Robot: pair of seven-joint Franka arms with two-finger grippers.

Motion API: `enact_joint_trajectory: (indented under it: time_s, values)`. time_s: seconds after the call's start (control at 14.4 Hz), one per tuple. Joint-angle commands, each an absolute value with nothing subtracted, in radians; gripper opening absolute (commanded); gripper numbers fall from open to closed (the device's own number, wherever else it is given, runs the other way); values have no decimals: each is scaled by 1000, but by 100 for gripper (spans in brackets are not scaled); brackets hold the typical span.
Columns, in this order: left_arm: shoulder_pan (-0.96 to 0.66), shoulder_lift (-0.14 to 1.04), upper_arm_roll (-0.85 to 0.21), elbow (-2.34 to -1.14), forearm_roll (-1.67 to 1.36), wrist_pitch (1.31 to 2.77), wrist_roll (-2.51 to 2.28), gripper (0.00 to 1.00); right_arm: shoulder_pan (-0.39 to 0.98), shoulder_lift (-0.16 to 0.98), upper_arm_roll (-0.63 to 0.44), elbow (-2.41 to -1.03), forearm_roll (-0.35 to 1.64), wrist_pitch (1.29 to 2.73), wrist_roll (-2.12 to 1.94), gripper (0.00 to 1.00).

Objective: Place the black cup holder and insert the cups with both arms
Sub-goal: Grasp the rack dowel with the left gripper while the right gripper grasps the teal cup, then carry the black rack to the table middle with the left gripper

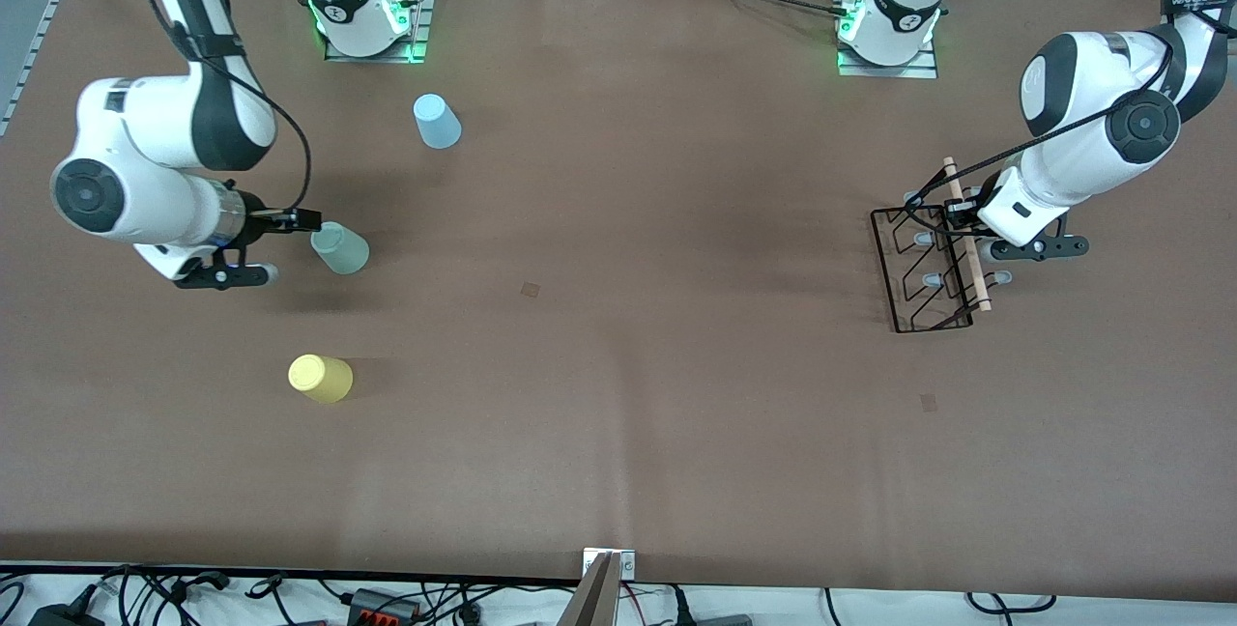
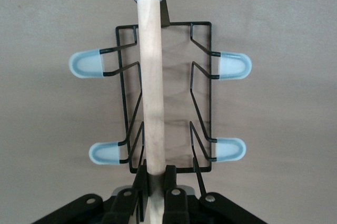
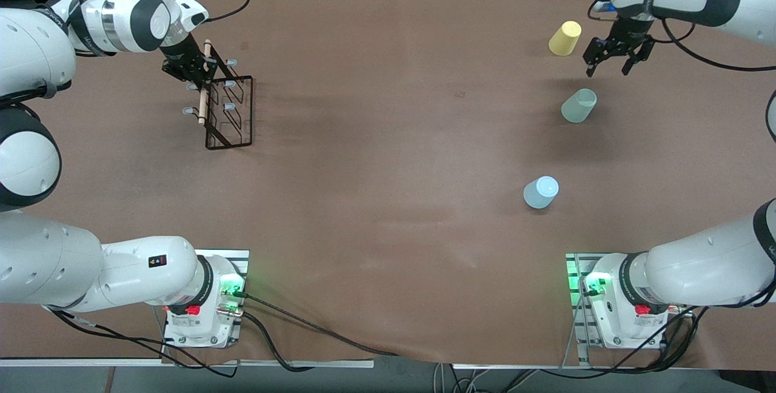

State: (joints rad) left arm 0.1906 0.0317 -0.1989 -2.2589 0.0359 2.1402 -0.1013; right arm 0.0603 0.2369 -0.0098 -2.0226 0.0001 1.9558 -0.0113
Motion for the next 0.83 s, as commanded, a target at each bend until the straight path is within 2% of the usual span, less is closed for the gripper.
enact_joint_trajectory:
  time_s: [0.0, 0.28, 0.49, 0.76]
  values:
    - [186, 15, -253, -2165, 41, 1993, -152, 1, 90, 273, -8, -2040, -3, 2018, -18, 100]
    - [186, 46, -392, -1982, 38, 1814, -253, 1, 95, 328, -6, -2054, -2, 2081, -17, 100]
    - [170, 90, -536, -1860, 15, 1748, -361, 1, 95, 328, -8, -2097, -2, 2118, -18, 100]
    - [120, 185, -633, -1747, 12, 1724, -544, 1, 87, 330, -8, -2111, -2, 2118, -18, 100]
